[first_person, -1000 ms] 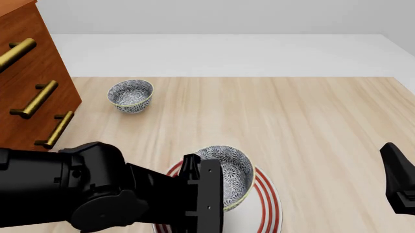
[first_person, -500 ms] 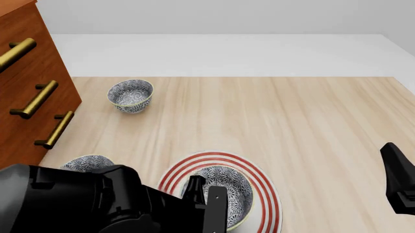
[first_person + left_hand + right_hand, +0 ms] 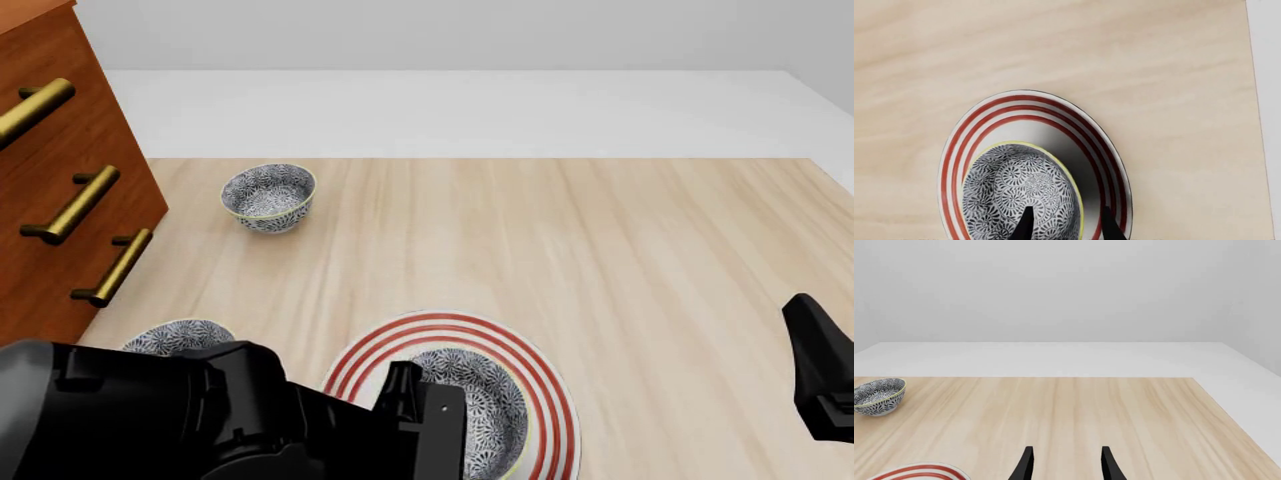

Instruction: Pick up the bowl and put it in the middle on the plate.

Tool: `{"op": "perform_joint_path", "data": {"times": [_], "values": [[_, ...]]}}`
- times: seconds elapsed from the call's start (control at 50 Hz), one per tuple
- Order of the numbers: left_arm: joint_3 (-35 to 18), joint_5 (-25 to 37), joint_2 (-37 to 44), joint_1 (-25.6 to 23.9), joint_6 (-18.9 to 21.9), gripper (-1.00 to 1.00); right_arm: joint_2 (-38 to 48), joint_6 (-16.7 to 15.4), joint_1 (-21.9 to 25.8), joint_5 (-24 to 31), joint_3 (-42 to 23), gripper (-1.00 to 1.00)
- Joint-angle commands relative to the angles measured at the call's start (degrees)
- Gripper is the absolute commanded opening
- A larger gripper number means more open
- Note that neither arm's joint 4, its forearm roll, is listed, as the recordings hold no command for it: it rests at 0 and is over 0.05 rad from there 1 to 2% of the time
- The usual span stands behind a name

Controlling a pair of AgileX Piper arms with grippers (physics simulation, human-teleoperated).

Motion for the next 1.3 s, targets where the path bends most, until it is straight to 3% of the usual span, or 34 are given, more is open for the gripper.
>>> {"op": "perform_joint_path", "data": {"times": [0.02,0.08,0.24,0.32,0.68,0.82,0.92,0.96,1.12,1.2,1.3], "values": [[-0.5,1.3,-1.6,-0.6,-0.3,1.00,0.0,0.0,0.0,0.0,0.0,1.00],[-3.3,4.4,-1.9,-3.2,-2.5,1.00,0.0,0.0,0.0,0.0,0.0,1.00],[-5.3,9.0,-6.6,-4.3,-1.6,1.00,0.0,0.0,0.0,0.0,0.0,1.00],[-3.6,8.2,-10.1,-1.9,0.0,1.00,0.0,0.0,0.0,0.0,0.0,1.00],[4.3,5.4,-21.4,3.4,-1.4,1.00,0.0,0.0,0.0,0.0,0.0,1.00],[9.1,6.5,-30.3,9.1,-2.2,1.00,0.0,0.0,0.0,0.0,0.0,1.00],[10.8,9.0,-35.7,11.6,-4.6,1.00,0.0,0.0,0.0,0.0,0.0,1.00],[9.9,10.1,-37.0,11.5,-7.4,1.00,0.0,0.0,0.0,0.0,0.0,1.00],[12.0,16.0,-47.4,16.8,-9.6,1.00,0.0,0.0,0.0,0.0,0.0,1.00],[10.1,21.1,-53.6,19.4,-15.8,1.00,0.0,0.0,0.0,0.0,0.0,1.00],[11.7,28.3,-63.0,24.4,-16.5,1.00,0.0,0.0,0.0,0.0,0.0,1.00]]}}
